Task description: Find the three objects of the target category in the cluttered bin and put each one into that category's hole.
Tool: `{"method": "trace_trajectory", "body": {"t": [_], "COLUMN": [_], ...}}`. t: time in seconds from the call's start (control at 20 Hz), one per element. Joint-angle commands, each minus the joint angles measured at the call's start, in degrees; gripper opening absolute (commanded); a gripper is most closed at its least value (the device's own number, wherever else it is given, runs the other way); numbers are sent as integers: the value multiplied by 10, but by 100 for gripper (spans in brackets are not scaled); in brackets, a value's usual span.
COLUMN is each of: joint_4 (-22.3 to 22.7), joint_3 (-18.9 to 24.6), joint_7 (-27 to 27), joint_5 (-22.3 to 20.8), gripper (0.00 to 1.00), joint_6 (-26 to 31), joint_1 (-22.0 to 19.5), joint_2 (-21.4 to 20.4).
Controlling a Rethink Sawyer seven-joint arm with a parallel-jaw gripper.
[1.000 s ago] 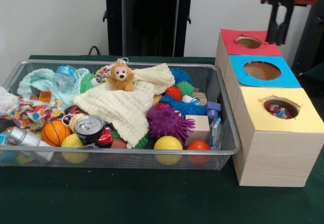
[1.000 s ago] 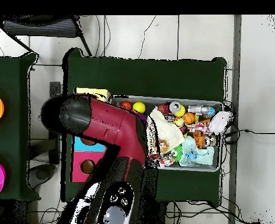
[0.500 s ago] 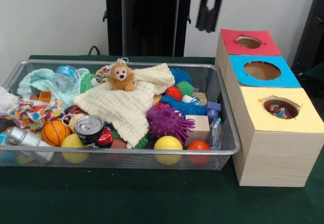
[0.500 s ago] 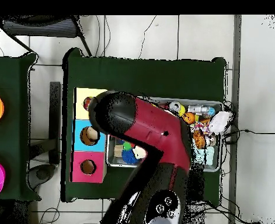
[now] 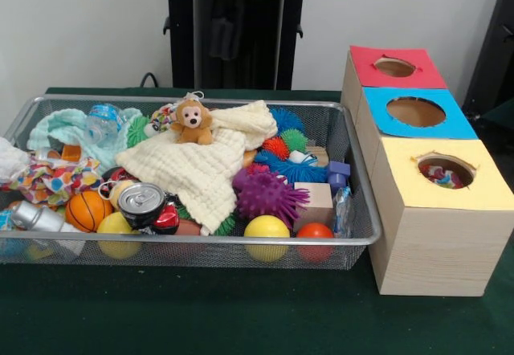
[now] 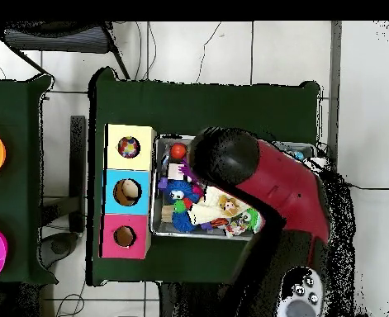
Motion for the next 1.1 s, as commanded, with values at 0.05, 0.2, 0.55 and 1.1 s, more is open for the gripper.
{"method": "trace_trajectory", "body": {"t": [0.05,0.2,0.55,1.1], "joint_4": [8,1,4,-36], "joint_3": [126,151,212,228], "joint_7": [-95,-103,-102,-86], "joint_5": [-48,-65,-102,-204], "gripper": [0,0,0,100], "joint_6": [-20,-26,-64,-49], "joint_1": [-67,-90,-137,-143], "joint_2": [40,46,58,57]}}
